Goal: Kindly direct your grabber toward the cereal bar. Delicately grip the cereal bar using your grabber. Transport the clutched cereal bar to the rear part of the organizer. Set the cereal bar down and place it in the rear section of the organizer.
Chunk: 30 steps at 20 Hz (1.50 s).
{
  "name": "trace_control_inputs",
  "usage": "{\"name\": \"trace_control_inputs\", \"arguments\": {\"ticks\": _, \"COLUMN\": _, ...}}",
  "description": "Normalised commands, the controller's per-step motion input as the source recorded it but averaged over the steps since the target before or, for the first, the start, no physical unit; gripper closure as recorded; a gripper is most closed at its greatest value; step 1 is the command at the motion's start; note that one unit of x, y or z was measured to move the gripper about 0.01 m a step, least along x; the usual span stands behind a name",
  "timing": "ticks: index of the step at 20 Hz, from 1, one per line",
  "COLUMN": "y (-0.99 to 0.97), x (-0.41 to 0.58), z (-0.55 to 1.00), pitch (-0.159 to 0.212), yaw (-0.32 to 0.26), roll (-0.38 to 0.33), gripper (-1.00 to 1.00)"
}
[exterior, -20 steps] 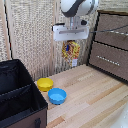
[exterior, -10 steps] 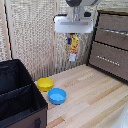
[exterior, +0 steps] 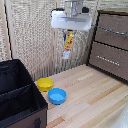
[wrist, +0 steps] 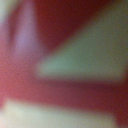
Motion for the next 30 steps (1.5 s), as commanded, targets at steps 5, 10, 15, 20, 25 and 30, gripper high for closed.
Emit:
{"name": "trace_control_inputs", "arguments": {"ticks": 5, "y": 0.79, "x": 0.123, "z": 0.24, "pitch": 0.035, "yaw": -0.087, "roll": 0.015, "gripper": 1.00}}
{"name": "trace_control_inputs", "arguments": {"ticks": 10, "y": 0.79, "x": 0.122, "z": 0.24, "pitch": 0.036, "yaw": -0.089, "roll": 0.014, "gripper": 1.00}}
{"name": "trace_control_inputs", "arguments": {"ticks": 15, "y": 0.78, "x": 0.121, "z": 0.24, "pitch": 0.037, "yaw": -0.091, "roll": 0.014, "gripper": 1.00}}
{"name": "trace_control_inputs", "arguments": {"ticks": 20, "y": 0.78, "x": 0.137, "z": 0.27, "pitch": 0.031, "yaw": -0.092, "roll": 0.008, "gripper": 1.00}}
{"name": "trace_control_inputs", "arguments": {"ticks": 25, "y": 0.78, "x": 0.230, "z": 0.37, "pitch": 0.020, "yaw": -0.085, "roll": 0.000, "gripper": 1.00}}
{"name": "trace_control_inputs", "arguments": {"ticks": 30, "y": 0.64, "x": 0.247, "z": 0.40, "pitch": 0.074, "yaw": -0.093, "roll": 0.000, "gripper": 1.00}}
